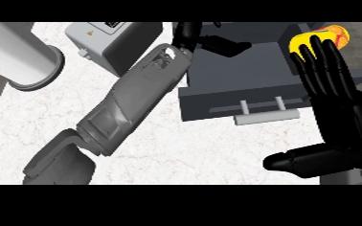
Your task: Pick up the cup, place it into the drawer and close the drawer
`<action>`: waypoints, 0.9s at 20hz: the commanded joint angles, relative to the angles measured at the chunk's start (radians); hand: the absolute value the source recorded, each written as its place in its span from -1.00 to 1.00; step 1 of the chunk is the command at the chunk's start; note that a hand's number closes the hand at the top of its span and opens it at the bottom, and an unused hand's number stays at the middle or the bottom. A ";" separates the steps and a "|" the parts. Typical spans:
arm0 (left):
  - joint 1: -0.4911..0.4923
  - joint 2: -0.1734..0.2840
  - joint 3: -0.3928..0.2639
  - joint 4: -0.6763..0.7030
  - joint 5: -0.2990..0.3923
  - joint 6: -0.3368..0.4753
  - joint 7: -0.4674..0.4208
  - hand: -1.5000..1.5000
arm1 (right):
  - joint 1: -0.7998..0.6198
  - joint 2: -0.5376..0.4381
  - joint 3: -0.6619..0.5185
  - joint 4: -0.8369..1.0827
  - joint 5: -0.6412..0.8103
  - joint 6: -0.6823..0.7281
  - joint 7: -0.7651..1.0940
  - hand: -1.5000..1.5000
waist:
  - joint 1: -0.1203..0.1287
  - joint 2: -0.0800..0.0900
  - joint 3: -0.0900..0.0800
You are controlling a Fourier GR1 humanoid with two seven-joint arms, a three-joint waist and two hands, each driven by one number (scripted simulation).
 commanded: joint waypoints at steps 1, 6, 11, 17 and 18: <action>0.016 0.000 -0.062 -0.023 0.039 0.050 0.019 -1.00 | -0.017 -0.003 -0.001 -0.006 -0.033 0.010 0.025 -1.00 | -0.018 0.002 0.000; -0.005 0.000 -0.018 -0.049 0.113 -0.005 -0.041 -1.00 | 0.010 -0.003 -0.030 -0.034 -0.078 0.013 0.027 -1.00 | 0.002 -0.002 -0.001; 0.019 0.000 0.044 -0.064 0.186 -0.074 -0.175 -1.00 | 0.016 -0.001 -0.028 -0.035 -0.119 0.024 0.048 -1.00 | 0.027 -0.004 -0.002; 0.040 0.000 0.101 -0.134 0.222 -0.088 -0.172 -1.00 | 0.065 -0.065 -0.115 -0.027 -0.197 0.105 0.010 1.00 | 0.090 -0.021 -0.001; 0.026 0.000 0.123 -0.096 0.226 -0.101 -0.179 -1.00 | 0.026 -0.036 -0.023 -0.058 -0.128 0.062 0.067 1.00 | 0.089 -0.019 -0.002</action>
